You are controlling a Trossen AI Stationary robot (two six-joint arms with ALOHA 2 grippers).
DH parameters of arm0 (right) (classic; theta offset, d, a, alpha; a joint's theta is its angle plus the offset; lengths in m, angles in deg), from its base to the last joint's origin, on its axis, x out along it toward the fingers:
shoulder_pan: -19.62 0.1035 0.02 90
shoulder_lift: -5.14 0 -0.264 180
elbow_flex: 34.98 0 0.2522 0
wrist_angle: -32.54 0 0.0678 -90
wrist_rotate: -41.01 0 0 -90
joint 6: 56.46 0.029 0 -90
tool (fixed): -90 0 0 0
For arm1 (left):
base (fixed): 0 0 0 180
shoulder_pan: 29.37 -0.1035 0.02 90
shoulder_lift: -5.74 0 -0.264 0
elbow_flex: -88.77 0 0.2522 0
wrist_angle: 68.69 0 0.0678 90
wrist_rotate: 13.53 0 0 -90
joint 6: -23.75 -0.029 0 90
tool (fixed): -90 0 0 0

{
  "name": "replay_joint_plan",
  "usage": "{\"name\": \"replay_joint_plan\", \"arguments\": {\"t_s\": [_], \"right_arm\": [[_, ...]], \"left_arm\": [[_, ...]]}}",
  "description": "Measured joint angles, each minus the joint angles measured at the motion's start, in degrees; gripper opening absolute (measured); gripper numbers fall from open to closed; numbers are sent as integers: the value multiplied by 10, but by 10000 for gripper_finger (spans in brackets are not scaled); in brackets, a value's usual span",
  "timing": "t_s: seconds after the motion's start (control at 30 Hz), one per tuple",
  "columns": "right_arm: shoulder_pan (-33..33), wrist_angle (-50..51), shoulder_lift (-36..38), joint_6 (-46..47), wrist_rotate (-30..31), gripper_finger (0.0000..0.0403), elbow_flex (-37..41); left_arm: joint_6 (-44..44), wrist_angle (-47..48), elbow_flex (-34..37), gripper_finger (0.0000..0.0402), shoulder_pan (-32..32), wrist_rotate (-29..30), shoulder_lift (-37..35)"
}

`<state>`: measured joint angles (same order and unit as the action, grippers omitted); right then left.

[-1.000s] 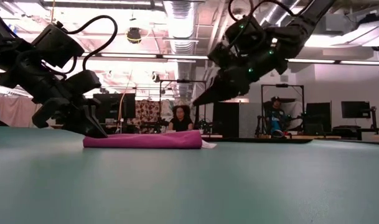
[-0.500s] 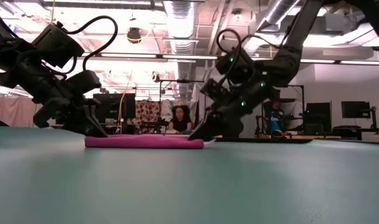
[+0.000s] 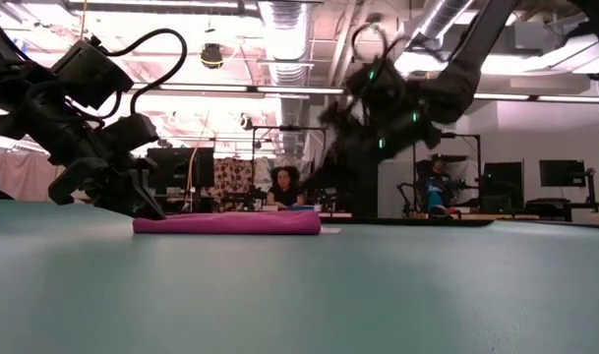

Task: Roll towel into tight, uniform cylinder
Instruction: Roll the pink towel

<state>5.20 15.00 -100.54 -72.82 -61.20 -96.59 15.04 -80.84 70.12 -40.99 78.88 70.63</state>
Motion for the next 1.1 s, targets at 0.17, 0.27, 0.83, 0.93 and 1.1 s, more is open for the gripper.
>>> {"name": "replay_joint_plan", "arguments": {"t_s": [0.17, 0.27, 0.83, 0.93, 1.1], "right_arm": [[17, 55, 59, -31, -49, 89, -1], [39, 93, 69, -85, -42, 151, -1], [20, 73, 14, -152, -9, 270, -2], [23, 72, 6, -157, -22, 270, -2], [37, 46, -26, -167, -26, 270, -4]], "left_arm": [[-1, 2, 0, 0, 0, 5, 0], [-1, 4, 0, 0, 0, 8, 0], [20, 7, 0, 0, 0, 21, 0], [20, 7, 0, 0, 0, 24, 0], [20, 8, 0, 0, 0, 28, 0]]}}
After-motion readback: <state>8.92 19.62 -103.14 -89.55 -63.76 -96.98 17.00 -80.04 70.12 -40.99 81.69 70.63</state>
